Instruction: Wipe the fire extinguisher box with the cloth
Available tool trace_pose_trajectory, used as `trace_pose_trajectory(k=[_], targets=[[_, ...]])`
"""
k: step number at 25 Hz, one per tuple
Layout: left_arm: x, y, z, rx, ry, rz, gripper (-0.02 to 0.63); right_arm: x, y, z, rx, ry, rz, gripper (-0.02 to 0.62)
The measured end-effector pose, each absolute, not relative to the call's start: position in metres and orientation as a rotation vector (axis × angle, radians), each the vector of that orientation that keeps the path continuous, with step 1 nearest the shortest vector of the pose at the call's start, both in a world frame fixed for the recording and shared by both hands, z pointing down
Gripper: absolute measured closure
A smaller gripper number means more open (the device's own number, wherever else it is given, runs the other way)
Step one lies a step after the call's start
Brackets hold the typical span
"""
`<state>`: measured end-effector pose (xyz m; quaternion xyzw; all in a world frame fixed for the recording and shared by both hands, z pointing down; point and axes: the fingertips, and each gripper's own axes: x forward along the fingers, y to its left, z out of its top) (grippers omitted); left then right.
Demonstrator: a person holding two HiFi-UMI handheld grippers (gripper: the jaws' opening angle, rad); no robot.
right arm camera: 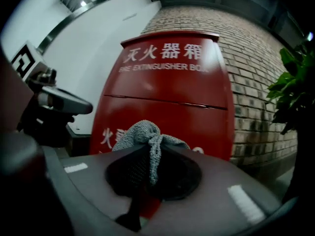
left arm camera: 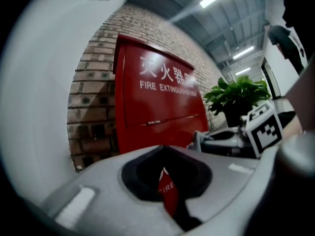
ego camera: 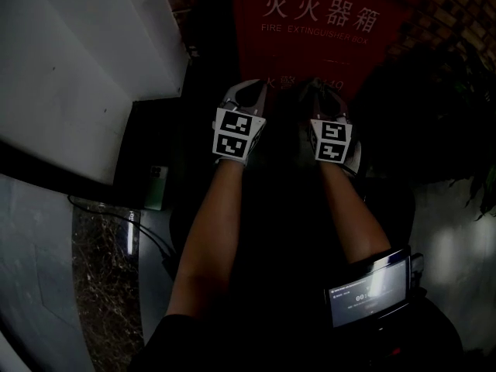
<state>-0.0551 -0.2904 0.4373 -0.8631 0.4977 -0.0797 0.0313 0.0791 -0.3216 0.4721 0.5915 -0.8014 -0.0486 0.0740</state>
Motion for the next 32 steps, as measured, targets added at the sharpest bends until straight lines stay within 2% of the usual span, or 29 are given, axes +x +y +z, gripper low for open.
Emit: trace_pose_trajectory(k=[5,9,15,19,24,32], targets=[[-0.091,-0.293,0.413,-2.577,1.518,-0.319,0.603,0.0,-0.31,0.474,1.618,-2.547,-0.136,0.552],[-0.116,-0.293,0.442,-2.555,1.588,-0.374,0.603,-0.047,-0.307,0.494,1.531,-2.581,-0.109,0.552],[-0.109,-0.295,0.483,-2.623,1.749,-0.228,0.603,-0.088,-0.316,0.537,1.468,-2.544,-0.027,0.552],[-0.104,-0.3,0.498,-2.675,1.783,-0.236,0.604,-0.07,-0.331,0.558,1.53,-2.494,0.113,0.552],[-0.092,-0.303,0.512,-2.713,1.749,-0.292,0.603,-0.04,-0.335,0.561,1.554,-2.454,0.064,0.552],[-0.053,-0.312,0.541,-2.655,1.507,-0.548,0.603,0.031,-0.342,0.561,1.623,-2.358,0.044,0.552]])
